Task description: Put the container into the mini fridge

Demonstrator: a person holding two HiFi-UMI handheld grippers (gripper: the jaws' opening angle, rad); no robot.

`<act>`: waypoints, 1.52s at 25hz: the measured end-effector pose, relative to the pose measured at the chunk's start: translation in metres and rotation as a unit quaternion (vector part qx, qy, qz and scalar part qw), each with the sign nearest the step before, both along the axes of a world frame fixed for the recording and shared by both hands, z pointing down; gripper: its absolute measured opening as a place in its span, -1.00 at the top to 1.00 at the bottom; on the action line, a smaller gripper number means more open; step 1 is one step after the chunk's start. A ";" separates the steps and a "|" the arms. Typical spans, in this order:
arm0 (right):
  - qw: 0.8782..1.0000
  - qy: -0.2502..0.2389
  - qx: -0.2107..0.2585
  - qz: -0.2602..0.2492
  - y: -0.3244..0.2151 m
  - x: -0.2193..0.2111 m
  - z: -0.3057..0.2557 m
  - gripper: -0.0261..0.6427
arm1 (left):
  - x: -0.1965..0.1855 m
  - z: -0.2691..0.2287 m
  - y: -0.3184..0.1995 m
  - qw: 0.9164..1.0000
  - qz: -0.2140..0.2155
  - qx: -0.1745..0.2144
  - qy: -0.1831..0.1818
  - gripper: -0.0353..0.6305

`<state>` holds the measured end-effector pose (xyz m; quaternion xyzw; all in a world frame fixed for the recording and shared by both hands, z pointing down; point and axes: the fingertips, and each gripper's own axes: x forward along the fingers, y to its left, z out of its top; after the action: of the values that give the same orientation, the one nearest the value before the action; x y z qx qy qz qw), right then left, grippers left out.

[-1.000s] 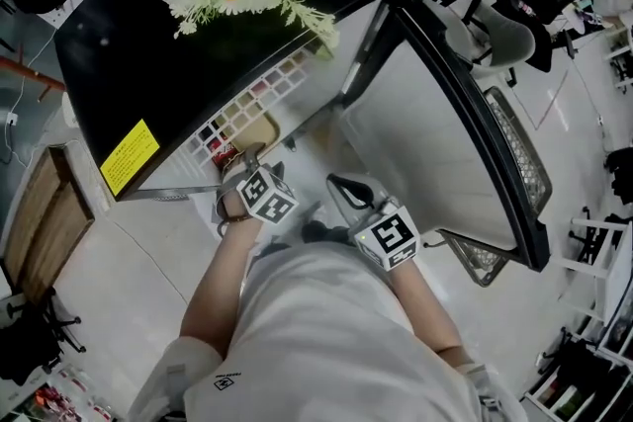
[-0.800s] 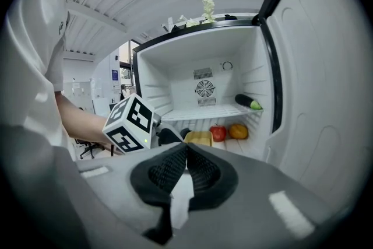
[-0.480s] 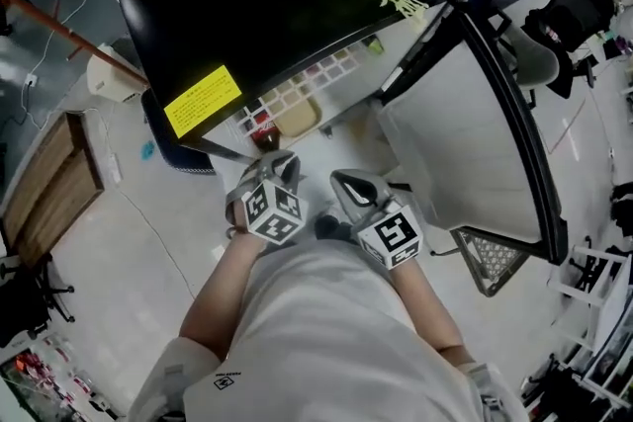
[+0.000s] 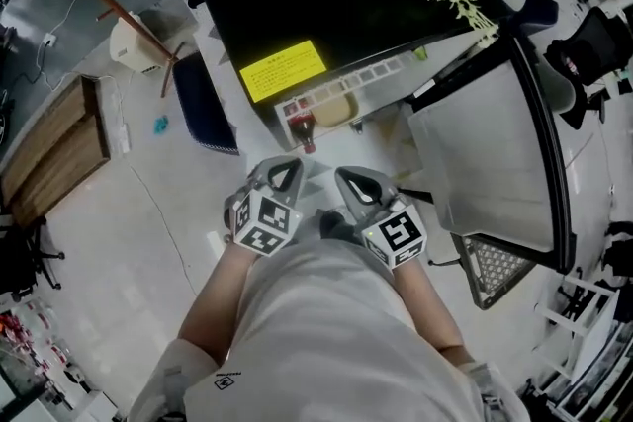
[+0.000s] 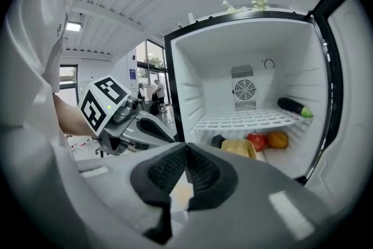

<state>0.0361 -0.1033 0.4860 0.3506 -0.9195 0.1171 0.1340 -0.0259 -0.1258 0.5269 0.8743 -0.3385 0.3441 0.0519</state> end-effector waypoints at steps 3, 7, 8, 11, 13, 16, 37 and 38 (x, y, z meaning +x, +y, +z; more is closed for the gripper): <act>1.000 0.002 0.005 -0.013 0.000 -0.015 -0.005 0.91 | -0.019 -0.011 0.006 0.999 -0.018 0.007 0.025 0.87; 1.000 0.001 0.009 -0.029 0.002 -0.031 -0.010 0.91 | -0.046 -0.026 0.012 0.997 -0.046 0.022 0.049 0.87; 0.999 0.001 0.010 -0.032 0.002 -0.036 -0.011 0.91 | -0.052 -0.030 0.014 0.997 -0.052 0.025 0.057 0.87; 0.999 -0.001 0.015 -0.043 0.003 -0.048 -0.016 0.91 | -0.070 -0.043 0.017 0.994 -0.070 0.036 0.077 0.87; 0.999 -0.001 0.020 -0.050 0.003 -0.057 -0.019 0.91 | -0.080 -0.051 0.018 0.992 -0.079 0.048 0.090 0.87; 0.998 -0.002 0.024 -0.054 0.005 -0.068 -0.023 0.91 | -0.093 -0.059 0.023 0.988 -0.087 0.055 0.117 0.87; 0.997 -0.012 0.055 -0.059 0.013 -0.104 -0.042 0.91 | -0.140 -0.088 0.031 0.960 -0.103 0.070 0.252 0.87; 0.997 -0.010 0.056 -0.058 0.013 -0.104 -0.042 0.91 | -0.140 -0.087 0.031 0.960 -0.102 0.068 0.251 0.87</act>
<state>-0.0682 -0.0904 0.4439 0.3022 -0.9448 0.0606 0.1112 -0.1654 -0.0947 0.4400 0.8949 -0.4245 0.0829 0.1103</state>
